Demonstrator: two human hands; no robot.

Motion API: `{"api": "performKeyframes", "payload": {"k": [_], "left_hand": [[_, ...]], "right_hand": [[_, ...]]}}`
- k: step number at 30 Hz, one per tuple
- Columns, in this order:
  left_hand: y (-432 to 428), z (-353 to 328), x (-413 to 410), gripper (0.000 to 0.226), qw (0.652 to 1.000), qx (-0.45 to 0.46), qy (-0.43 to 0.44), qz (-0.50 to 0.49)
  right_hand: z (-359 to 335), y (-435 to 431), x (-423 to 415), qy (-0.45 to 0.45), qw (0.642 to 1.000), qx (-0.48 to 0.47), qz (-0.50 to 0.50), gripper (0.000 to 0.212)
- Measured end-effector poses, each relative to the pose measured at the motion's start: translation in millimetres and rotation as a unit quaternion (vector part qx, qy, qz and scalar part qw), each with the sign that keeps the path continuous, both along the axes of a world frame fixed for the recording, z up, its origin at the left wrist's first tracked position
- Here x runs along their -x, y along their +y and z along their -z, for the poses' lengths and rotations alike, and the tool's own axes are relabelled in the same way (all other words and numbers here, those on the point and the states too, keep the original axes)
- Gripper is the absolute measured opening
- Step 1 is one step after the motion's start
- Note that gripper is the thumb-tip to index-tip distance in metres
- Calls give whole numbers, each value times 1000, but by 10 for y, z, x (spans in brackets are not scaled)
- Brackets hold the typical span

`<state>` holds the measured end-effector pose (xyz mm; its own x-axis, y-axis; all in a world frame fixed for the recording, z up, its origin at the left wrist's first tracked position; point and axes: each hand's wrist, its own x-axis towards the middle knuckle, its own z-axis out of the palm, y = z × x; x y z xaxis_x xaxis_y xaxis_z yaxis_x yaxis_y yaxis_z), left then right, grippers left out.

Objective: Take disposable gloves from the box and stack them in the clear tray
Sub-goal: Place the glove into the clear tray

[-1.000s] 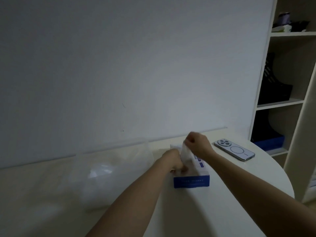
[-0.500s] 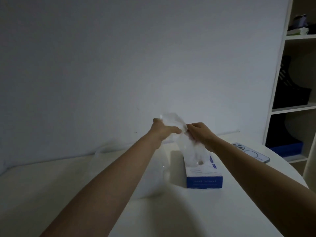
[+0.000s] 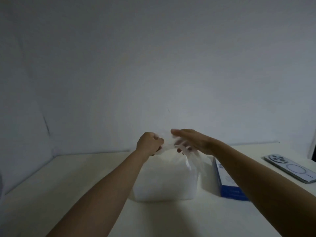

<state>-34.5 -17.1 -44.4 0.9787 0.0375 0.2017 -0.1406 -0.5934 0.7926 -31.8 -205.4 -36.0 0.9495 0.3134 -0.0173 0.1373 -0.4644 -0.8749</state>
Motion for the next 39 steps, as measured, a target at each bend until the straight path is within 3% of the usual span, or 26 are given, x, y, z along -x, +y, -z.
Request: {"api": "performKeyframes", "payload": {"k": [2, 4, 8, 11, 13, 14, 15, 17, 19, 21, 25, 28, 29, 31, 32, 34, 37, 39], "left_hand": [[112, 73, -19, 18, 1000, -14, 12, -7], [181, 135, -38, 35, 999, -28, 21, 1], [239, 188, -33, 37, 994, -100, 5, -43], [261, 215, -30, 35, 980, -186, 6, -71], [244, 237, -34, 32, 970, -229, 29, -69], [231, 245, -30, 27, 964, -255, 37, -70], [231, 242, -30, 24, 956, -281, 45, -70], [230, 249, -54, 23, 941, -323, 75, -65], [223, 254, -64, 19, 922, -365, 115, -58], [198, 260, -61, 5, 907, -405, 102, -54], [127, 284, -109, 36, 877, -477, -26, -57], [-24, 211, -122, 29, 870, -486, -69, -37], [-84, 192, -118, 20, 881, -471, -42, -25], [-172, 210, -162, 5, 901, -424, 90, 14], [-183, 236, -178, 12, 897, -403, 177, 35], [-140, 285, -197, 37, 851, -415, 310, 86], [-37, 338, -248, 51, 768, -477, 391, 172], [25, 357, -285, 54, 765, -454, 424, 171]], "right_hand": [[48, 69, -50, -38, 998, 48, 2, 34], [96, 138, -97, -62, 994, 95, 11, 18], [126, 218, -145, -47, 987, 153, -3, 29], [110, 290, -164, -220, 955, 189, 61, 54], [59, 355, -116, -373, 913, 123, 109, 41], [30, 390, -93, -405, 903, 104, 96, 29], [14, 421, -83, -399, 907, 117, 62, 23], [67, 489, -93, -290, 928, 231, -25, 23], [203, 520, -121, -148, 914, 368, -86, 27], [331, 529, -150, -65, 890, 437, -113, 32], [449, 566, -211, 58, 873, 460, -149, 39], [481, 585, -251, 129, 888, 421, -135, 48], [486, 585, -257, 146, 889, 413, -133, 51], [491, 575, -272, 166, 891, 401, -132, 54], [491, 567, -271, 176, 896, 388, -127, 57], [473, 539, -262, 198, 907, 357, -108, 65], [442, 473, -291, 228, 913, 330, -78, 67], [437, 443, -293, 246, 908, 332, -65, 56]]}}
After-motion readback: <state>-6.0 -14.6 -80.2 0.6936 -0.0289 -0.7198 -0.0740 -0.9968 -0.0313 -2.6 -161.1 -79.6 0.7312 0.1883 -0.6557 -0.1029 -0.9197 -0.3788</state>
